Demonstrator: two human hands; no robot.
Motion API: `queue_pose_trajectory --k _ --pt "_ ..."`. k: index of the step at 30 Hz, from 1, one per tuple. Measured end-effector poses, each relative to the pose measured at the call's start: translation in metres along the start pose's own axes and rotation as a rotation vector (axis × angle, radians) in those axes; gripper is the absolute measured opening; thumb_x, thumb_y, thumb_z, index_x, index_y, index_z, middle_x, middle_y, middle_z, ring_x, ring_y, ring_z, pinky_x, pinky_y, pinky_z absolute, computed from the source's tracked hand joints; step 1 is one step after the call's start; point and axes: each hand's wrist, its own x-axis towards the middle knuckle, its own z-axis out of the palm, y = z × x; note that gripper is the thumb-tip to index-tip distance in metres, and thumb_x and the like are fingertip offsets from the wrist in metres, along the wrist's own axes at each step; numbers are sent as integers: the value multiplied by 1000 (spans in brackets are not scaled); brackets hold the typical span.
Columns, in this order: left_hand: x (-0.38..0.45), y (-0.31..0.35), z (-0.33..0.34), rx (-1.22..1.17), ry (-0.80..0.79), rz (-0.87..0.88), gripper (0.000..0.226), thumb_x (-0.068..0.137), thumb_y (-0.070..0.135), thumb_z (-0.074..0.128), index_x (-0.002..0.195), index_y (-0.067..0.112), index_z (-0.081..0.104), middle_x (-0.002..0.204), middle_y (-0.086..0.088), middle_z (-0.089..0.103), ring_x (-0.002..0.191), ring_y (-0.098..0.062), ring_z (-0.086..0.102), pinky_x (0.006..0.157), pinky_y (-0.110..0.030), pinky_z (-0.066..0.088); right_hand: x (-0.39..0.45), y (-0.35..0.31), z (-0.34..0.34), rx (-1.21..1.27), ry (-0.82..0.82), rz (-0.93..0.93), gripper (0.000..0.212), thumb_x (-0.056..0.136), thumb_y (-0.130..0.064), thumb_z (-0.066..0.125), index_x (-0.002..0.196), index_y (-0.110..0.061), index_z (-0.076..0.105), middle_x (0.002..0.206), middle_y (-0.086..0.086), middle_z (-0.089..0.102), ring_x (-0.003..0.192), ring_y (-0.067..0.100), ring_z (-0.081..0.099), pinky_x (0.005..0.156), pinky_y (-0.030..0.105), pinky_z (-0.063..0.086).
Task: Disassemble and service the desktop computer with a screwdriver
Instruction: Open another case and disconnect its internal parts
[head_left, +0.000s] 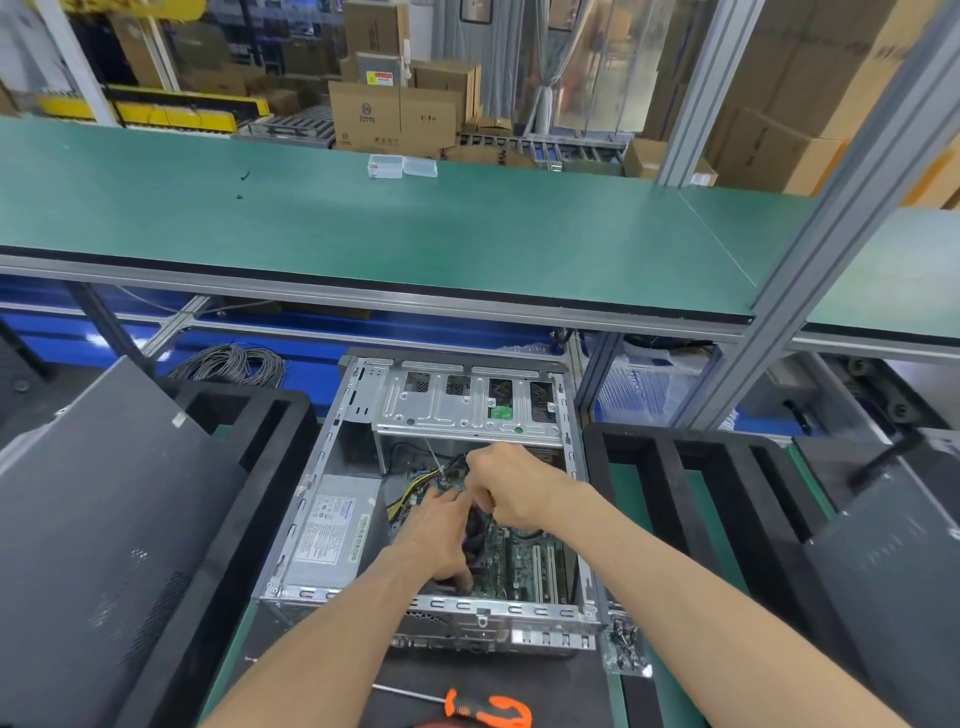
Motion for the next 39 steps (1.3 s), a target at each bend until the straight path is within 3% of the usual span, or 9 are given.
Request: queue_pose_trajectory --k 5,9,13,17,21,25,32,36,39 --pt "-3 1 -4 -37 -7 -11 104 46 50 95 131 18 44 133 -1 52 122 -26 39 104 -43 43 -2 12 3 45 111 237 25 99 -31 56 105 -7 57 91 9 51 88 34 59 67 36 46" --pt "-4 2 -5 -47 -15 -21 105 48 48 95 134 18 43 135 -1 51 126 -28 38 106 -44 43 1 5 5 31 46 241 29 100 -20 55 74 -14 43 88 13 54 80 32 54 64 37 44" --pt "-6 4 -7 -39 -15 -19 112 52 47 95 143 19 36 140 1 49 132 -29 36 110 -44 40 4 -6 9 -59 39 67 5 88 -4 60 85 -6 64 92 12 59 84 32 59 63 41 51" --pt "-8 6 -8 -16 -13 -14 115 53 47 95 146 18 34 142 1 47 135 -31 34 110 -44 41 4 0 5 -71 41 -52 18 83 3 61 89 -9 72 92 0 51 89 28 57 65 36 42" --pt "-8 5 -8 7 -16 -14 113 51 51 94 143 17 36 144 -1 45 133 -29 34 109 -43 40 0 4 8 8 107 96 32 92 -25 63 120 -11 58 103 9 56 94 31 59 69 37 46" --pt "-7 5 -9 -2 -32 -29 108 52 51 94 138 15 39 142 -3 47 133 -31 35 108 -45 41 0 5 2 -33 48 275 28 101 -32 56 87 -8 53 89 14 53 82 35 58 64 37 44" --pt "-8 5 -9 -9 -33 -23 111 54 51 93 144 17 37 142 1 46 135 -33 33 111 -46 38 0 -8 -2 -114 -29 -74 17 77 8 58 78 -6 68 91 4 49 84 29 55 69 39 48" --pt "-9 5 -10 -3 -24 -16 108 51 51 94 137 16 39 141 -2 47 130 -30 36 108 -46 40 -4 6 -3 15 52 154 25 91 -21 62 113 -9 61 103 10 57 91 32 61 75 43 55" --pt "-8 6 -11 10 -30 -17 109 51 51 94 138 15 39 142 -3 46 131 -30 36 110 -48 37 -6 11 -2 16 29 296 31 103 -33 52 84 -8 53 80 9 49 82 33 60 69 39 51"
